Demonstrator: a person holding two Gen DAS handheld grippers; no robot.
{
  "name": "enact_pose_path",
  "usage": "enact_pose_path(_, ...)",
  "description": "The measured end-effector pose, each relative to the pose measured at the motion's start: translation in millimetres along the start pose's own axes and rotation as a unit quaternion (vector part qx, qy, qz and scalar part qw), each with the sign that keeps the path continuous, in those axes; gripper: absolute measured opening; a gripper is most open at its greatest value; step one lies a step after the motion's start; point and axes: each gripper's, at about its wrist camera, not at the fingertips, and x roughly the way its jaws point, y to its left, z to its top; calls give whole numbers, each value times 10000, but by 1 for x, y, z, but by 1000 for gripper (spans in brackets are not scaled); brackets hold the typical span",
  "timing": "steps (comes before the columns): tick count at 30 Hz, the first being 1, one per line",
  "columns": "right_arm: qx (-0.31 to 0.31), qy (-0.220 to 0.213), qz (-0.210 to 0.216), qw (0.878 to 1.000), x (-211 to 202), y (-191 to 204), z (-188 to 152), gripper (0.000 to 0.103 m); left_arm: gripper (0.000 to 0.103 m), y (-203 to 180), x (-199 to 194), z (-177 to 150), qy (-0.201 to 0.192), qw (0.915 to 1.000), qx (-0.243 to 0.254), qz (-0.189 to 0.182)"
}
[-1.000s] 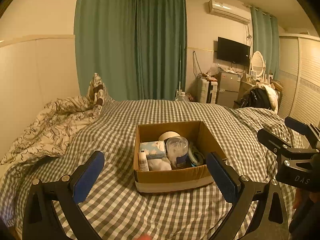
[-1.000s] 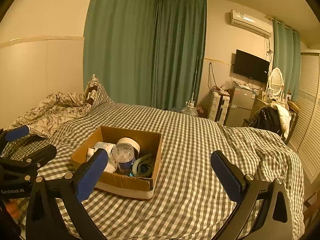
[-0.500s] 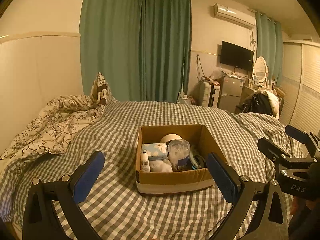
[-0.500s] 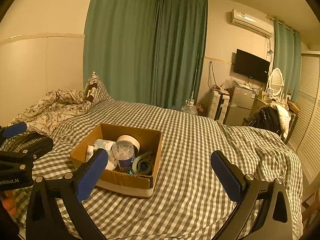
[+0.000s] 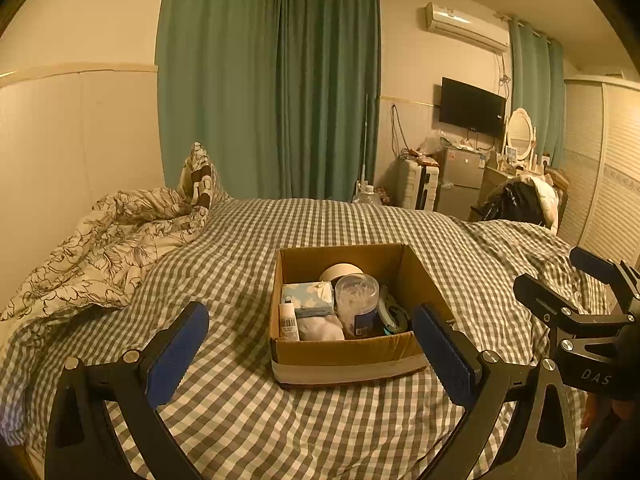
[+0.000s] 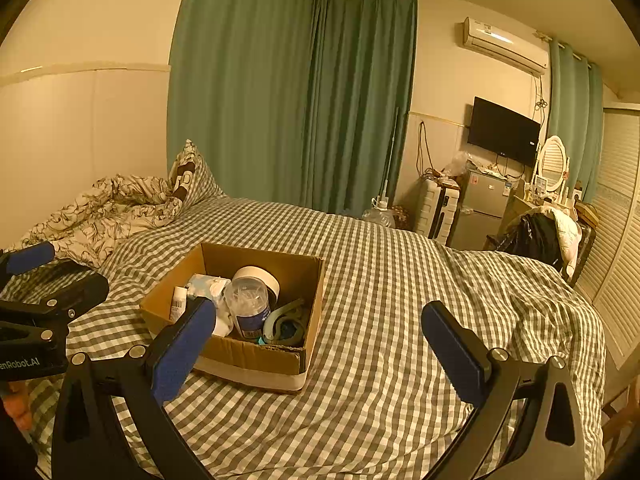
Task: Organize objects
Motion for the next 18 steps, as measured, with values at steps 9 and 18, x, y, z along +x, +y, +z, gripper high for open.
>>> enact_pose_path(9,-1,-4,2,10000,0,0,0,103,103,-2,1,-1,40,10000,29,32)
enact_pose_path(18,-1,13,17,10000,1,0,0,103,103,-1,3,-3,47,10000,40,47)
